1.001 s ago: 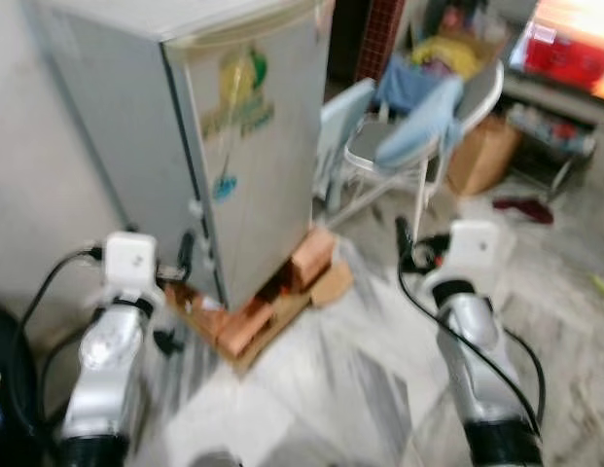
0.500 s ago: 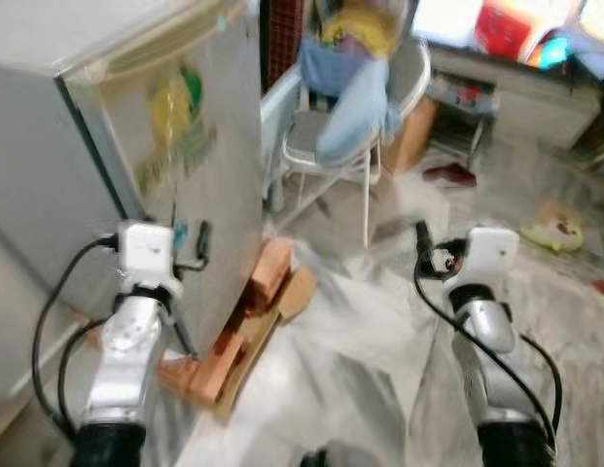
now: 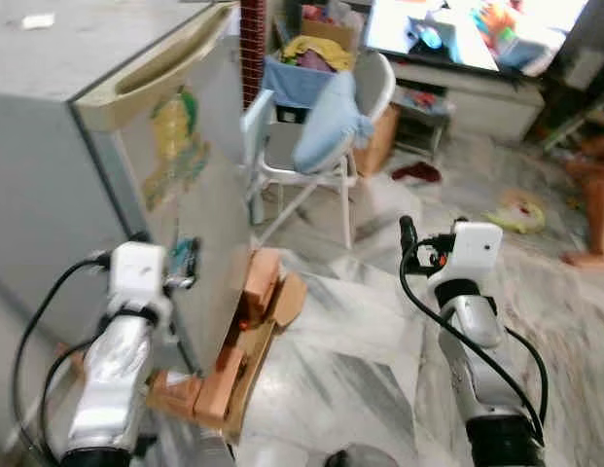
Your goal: Restocking fridge
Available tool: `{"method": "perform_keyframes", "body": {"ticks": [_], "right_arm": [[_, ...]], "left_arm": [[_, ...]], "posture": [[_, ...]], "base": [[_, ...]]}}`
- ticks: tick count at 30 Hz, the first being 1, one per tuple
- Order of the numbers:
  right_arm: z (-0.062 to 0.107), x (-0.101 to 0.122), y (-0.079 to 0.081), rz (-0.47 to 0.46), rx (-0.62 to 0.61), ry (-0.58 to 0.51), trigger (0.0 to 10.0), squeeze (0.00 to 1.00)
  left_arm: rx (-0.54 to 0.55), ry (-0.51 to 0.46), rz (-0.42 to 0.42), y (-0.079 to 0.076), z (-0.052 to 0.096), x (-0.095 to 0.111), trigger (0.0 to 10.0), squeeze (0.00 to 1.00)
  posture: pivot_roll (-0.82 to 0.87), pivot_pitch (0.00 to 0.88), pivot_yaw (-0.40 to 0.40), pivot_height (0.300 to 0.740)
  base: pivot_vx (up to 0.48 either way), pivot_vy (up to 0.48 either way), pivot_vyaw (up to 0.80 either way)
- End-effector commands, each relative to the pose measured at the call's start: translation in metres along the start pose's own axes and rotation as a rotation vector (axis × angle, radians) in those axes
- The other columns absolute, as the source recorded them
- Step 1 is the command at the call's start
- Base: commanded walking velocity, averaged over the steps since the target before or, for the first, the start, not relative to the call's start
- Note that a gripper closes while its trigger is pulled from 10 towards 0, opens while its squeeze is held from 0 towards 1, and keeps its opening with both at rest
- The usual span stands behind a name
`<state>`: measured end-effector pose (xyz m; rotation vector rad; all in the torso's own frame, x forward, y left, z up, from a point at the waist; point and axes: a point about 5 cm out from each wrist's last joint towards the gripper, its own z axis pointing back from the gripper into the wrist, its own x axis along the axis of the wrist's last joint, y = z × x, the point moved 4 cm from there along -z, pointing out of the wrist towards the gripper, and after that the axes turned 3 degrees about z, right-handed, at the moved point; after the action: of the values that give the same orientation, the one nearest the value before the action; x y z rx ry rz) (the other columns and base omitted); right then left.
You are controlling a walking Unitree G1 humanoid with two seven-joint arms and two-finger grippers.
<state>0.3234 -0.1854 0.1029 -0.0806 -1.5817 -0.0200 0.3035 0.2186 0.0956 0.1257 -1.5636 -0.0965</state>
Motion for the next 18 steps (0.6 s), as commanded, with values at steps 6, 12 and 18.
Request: {"method": "perform_keyframes", "body": {"ticks": [6,12,18], "right_arm": [[-0.0014,0.0034,0.0012,-0.006,-0.005,-0.005,10.0,0.0],[-0.0006,0.003,0.0018,-0.01,-0.005,-0.003,10.0,0.0],[0.0001,0.0026,0.0016,-0.013,-0.011,0.0,10.0,0.0]], "left_arm": [[0.002,0.012,0.008,0.0,0.0013,-0.0022,10.0,0.0],[0.003,0.017,0.015,0.002,0.0016,-0.0021,10.0,0.0],[0.003,0.034,0.008,0.0038,0.0,-0.0043,10.0,0.0]], "posture": [[0.02,0.0,-0.072,0.74],[0.02,0.0,-0.068,0.74],[0.01,0.0,-0.066,0.74]], "base": [[0.0,0.0,0.0],[0.0,0.0,0.0],[0.0,0.284,0.0]]}}
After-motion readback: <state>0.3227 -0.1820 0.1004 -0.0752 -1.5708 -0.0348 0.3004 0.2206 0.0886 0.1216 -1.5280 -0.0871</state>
